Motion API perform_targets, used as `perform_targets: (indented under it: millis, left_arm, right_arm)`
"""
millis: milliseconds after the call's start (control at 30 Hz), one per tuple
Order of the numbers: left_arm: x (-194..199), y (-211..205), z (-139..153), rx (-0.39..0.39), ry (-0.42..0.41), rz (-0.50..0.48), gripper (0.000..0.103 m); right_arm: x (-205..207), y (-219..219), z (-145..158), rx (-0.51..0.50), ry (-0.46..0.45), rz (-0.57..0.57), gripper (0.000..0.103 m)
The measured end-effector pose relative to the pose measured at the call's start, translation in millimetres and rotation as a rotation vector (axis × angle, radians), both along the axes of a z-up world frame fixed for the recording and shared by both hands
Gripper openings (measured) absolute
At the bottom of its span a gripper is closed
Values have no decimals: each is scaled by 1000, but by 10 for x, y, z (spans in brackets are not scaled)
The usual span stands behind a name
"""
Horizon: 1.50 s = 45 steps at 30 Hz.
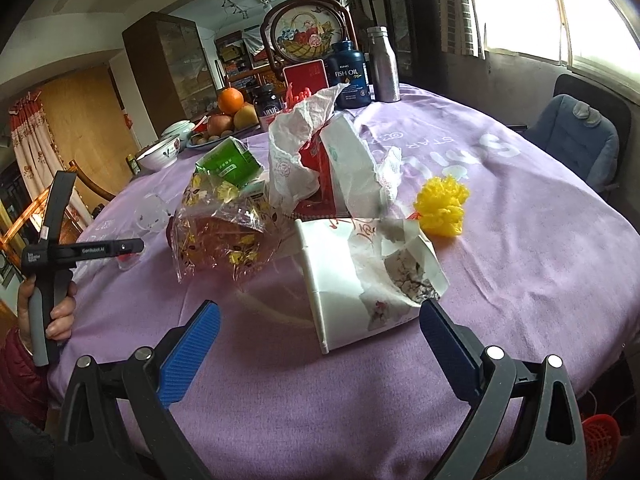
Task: Collect trash
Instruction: 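Grasp the clear round container with left tool while right tool grasps the paper cup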
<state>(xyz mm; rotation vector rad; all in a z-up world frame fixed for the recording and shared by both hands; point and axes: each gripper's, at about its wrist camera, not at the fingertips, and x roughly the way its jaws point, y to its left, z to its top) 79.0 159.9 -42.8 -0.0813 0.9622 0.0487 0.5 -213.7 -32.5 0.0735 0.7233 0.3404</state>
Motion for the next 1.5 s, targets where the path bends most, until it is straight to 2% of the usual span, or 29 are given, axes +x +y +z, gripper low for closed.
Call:
perform_targets:
  millis: [33,133,233,400,533,667,767,833,967,1067,1133,1333,1500]
  left_arm:
    - [-8,-49,5,19,-5,-16,54]
    - [-35,-187,28,57,-24,-76,54]
    - [-73,-297,52,28,-32,-158,54]
    - [-112,-434,42,64,-40,-207,54]
    - [-104,-414,28,72,-35,-189,54]
    - [-67,-335,4,49,-9,-170,55]
    - [-65,-303,2,42,-7,-153,59]
    - [-46,-281,-3,44,-4,-137,63]
    - [-40,-276,-10,50,2,-127,70]
    - [-43,-294,-14,55,4,-139,71]
    - [-46,-314,-11,65,0,-149,73]
    - [-54,-324,-4,74,-10,-148,77]
    - [-26,-288,-16,65,2,-135,77]
  right_arm:
    - [13,-10,0,6,2,-1,97]
    - [41,-25,-7,18,6,-1,97]
    - [45,-1,-29,14,11,1,97]
    - [91,80,-40,-83,-12,-54,97]
    - [174,-36,2,-227,-70,-205,89]
    - [150,-483,63,-178,-57,-328,89]
    - [94,-804,74,-204,-68,-441,89]
    - [77,-999,72,-178,-57,-481,89]
    - [36,-1150,42,-22,-42,-373,91]
    - [-85,-1032,-19,32,-34,-238,97]
    - [-127,-947,-63,40,-30,-158,97]
    - [-202,-668,39,-52,-87,-90,97]
    - [-211,-439,41,-251,-155,-95,97]
